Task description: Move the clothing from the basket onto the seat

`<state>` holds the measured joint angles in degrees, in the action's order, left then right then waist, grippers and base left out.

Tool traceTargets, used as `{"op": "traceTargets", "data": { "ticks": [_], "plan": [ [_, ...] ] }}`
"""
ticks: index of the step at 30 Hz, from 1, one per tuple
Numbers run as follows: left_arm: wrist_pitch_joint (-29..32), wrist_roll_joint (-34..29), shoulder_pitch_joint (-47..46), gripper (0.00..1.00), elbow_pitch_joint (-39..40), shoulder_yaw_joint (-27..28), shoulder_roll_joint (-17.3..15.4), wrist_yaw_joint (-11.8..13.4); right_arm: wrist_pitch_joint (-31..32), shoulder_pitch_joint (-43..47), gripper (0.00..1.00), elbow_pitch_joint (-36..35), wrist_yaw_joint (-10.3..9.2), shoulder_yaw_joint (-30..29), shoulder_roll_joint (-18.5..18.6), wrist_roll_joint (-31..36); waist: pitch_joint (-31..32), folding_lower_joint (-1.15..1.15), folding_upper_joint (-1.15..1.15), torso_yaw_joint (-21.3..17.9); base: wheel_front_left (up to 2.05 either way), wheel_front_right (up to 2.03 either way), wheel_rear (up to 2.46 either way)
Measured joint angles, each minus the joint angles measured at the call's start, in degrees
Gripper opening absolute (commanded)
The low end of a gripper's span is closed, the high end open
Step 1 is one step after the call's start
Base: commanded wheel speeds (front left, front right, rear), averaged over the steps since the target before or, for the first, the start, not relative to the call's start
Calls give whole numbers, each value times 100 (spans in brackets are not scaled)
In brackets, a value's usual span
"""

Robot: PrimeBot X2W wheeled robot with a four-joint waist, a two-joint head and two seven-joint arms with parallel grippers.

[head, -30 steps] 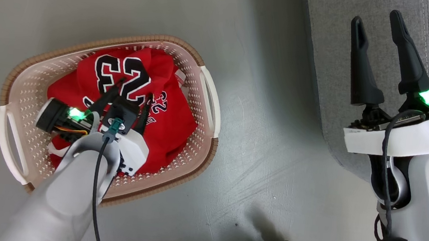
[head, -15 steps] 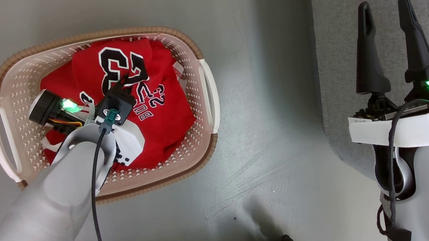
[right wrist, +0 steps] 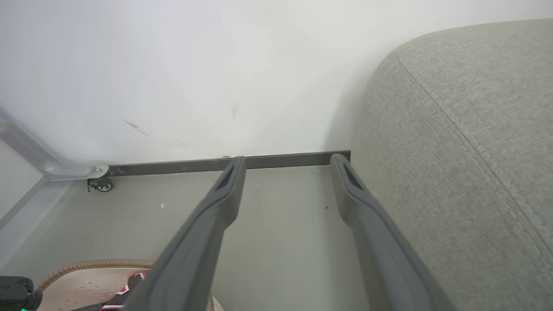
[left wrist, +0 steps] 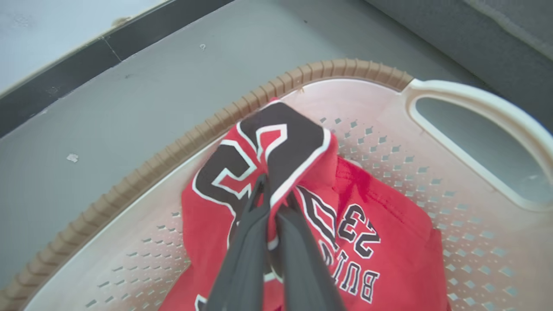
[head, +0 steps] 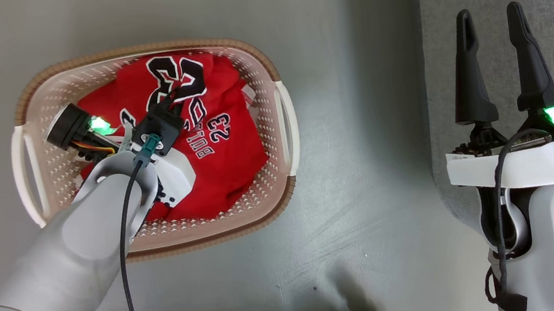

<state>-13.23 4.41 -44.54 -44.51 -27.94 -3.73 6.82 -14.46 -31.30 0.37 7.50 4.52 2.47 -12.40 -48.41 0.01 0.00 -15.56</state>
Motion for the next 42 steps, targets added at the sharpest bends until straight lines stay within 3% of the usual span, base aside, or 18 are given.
{"op": "traceTargets", "data": {
  "ticks": [18, 31, 42],
  "plan": [
    [-56, 316, 1, 0, 827, 152, 41, -154, 0, 34, 100, 282, 0, -52, 5, 345, 579, 0, 0, 363, 0, 0, 0],
    [-66, 583, 2, 0, 1460, 250, -42, -489, 0, 354, 100, 593, 0, -96, 11, 545, 1249, 0, 0, 579, 0, 0, 0],
    [144, 784, 33, 0, 1867, 382, -197, -622, 0, 648, 100, 792, 0, -48, 12, 597, 1921, 0, 0, 750, 0, 0, 0]
  ]
}}
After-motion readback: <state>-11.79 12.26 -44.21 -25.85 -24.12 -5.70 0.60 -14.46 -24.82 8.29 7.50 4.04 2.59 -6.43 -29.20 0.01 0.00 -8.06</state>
